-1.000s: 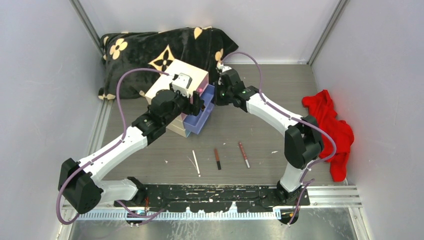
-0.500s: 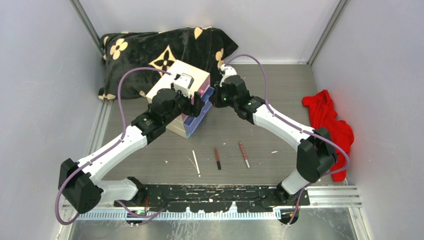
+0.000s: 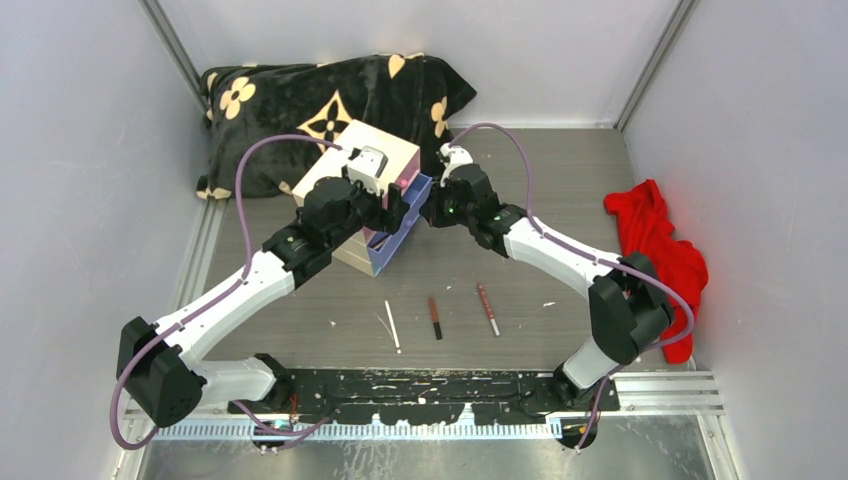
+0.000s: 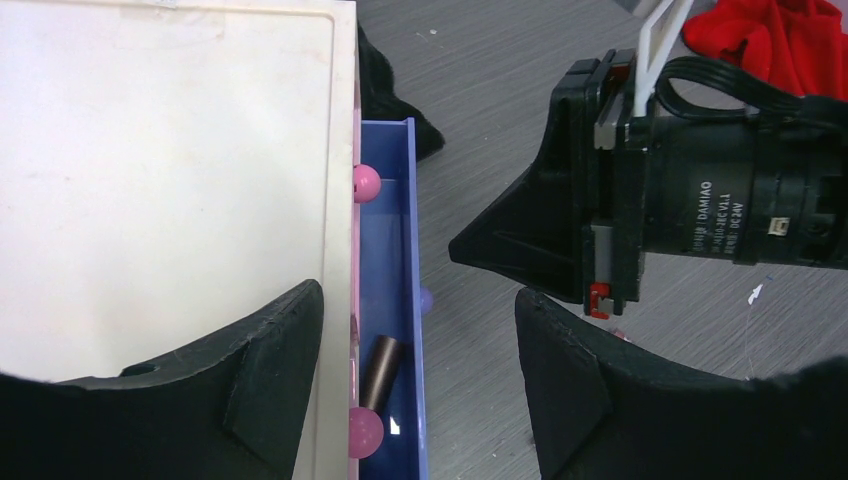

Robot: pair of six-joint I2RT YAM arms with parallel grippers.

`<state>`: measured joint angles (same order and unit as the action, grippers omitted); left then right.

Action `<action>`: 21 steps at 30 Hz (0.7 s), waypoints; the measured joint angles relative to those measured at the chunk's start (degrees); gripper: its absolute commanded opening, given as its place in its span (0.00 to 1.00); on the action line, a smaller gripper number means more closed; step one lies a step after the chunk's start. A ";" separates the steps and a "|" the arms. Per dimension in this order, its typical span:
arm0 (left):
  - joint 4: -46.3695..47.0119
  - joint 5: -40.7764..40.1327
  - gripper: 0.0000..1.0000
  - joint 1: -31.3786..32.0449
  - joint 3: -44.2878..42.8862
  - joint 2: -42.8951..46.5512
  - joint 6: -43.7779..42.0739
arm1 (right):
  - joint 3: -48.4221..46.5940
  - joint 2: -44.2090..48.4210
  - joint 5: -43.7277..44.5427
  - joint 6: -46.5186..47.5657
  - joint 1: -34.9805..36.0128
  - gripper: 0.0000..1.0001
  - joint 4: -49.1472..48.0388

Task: Organize the makeup
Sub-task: Close the drawer in the storage box.

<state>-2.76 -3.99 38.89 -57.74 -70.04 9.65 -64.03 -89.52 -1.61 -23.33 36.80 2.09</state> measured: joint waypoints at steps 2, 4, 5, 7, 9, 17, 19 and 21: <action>0.00 0.02 0.70 0.00 0.00 0.00 0.00 | 0.00 -0.94 -0.02 -0.09 0.00 0.01 -0.81; 0.00 0.02 0.70 0.00 0.00 0.00 0.00 | 0.00 -2.08 -0.13 -0.15 0.00 0.01 -1.66; 0.00 0.04 0.70 0.00 0.00 0.00 0.00 | -0.04 -2.64 -0.26 -0.17 0.00 0.01 -2.05; 0.00 0.09 0.70 0.00 0.00 0.00 0.00 | -0.17 -4.39 -0.63 -0.20 -0.04 0.01 -3.17; 0.00 0.13 0.70 0.00 0.00 0.00 0.00 | -0.44 -6.16 -0.94 -0.22 -0.04 0.01 -4.17; 0.81 0.20 0.70 -0.02 0.55 0.11 0.02 | -3.32 -12.33 -1.46 0.31 -0.48 0.01 -6.67; 0.87 0.20 0.70 -0.02 0.61 0.15 0.02 | -4.68 -13.42 -1.88 0.28 -0.48 0.01 -8.00; 1.16 0.20 0.70 -0.02 0.79 0.20 0.02 | -5.95 -13.75 -2.43 0.26 -0.46 0.01 -9.53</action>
<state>-1.61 -3.79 38.87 -56.95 -69.84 9.67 -69.97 -103.26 -4.03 -23.07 36.34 -7.44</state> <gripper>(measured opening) 0.698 0.036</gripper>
